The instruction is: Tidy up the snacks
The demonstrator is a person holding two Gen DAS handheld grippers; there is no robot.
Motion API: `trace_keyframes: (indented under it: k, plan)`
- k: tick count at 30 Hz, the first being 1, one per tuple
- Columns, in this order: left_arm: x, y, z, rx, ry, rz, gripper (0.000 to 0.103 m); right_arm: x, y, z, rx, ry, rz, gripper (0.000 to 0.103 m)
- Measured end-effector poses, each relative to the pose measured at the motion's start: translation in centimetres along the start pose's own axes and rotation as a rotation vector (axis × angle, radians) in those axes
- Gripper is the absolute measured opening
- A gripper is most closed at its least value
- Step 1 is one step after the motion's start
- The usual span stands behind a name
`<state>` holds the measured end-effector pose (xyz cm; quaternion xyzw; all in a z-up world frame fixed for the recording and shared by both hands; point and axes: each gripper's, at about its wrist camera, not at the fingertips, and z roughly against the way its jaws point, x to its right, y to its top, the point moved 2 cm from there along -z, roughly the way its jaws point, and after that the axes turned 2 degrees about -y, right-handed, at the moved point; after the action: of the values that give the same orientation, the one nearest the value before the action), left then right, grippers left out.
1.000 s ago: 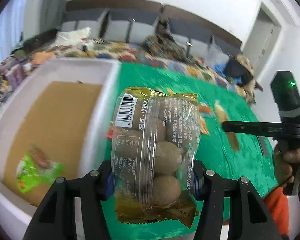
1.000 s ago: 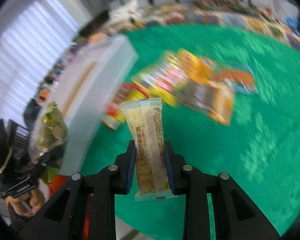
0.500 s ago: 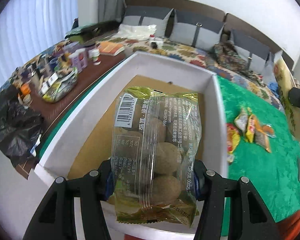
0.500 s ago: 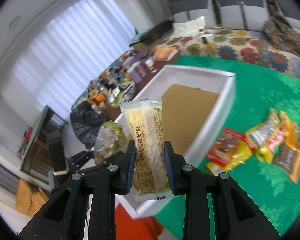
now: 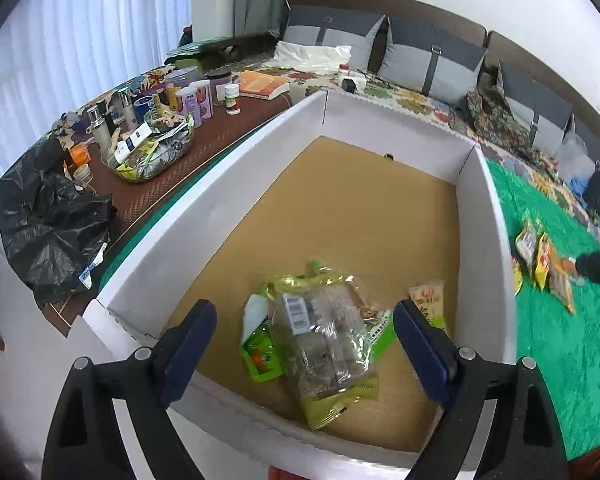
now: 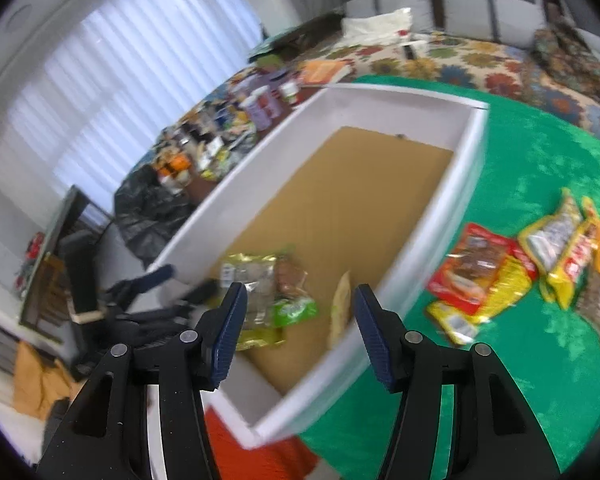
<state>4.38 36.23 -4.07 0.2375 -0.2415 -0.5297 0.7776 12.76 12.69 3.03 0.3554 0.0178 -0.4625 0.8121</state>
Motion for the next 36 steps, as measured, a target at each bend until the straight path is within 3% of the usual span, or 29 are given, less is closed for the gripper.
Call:
trace_keyframes:
  k: [6,11,14,19,25,29,36]
  plan:
    - [4.5,0.7,1.8,0.04,-0.068,-0.029,0.09,7.6,-2.8,2.9,0.052,-0.159,-0.064,0.061]
    - [11.9,0.2,2.8,0.04,-0.175,-0.136,0.09,17.4,-8.6,4.7,0.011,-0.373,-0.128,0.061]
    - [17.2,-0.8,2.6,0.017,-0.243,-0.217,0.091,23.7,-13.1,6.9,-0.019,-0.523,-0.17,0.061]
    - [26.0,-4.2,0.0,-0.073,-0.315,-0.343,0.091,31.3,-18.6,11.4,-0.016,-0.67,-0.262,0.061]
    - [34.7,-9.7,-5.3,-0.203,-0.367,-0.43,0.091,36.5,-21.3,14.3,0.037,-0.738,-0.357,0.061]
    - [38.4,-12.4,-7.2,-0.209,-0.342,-0.506,0.091,37.6,-21.9,15.1,0.094,-0.759,-0.354,0.067]
    - [41.4,-13.5,-10.5,-0.202,-0.314,-0.568,0.091,38.1,-22.5,15.1,0.158,-0.761,-0.331,0.076]
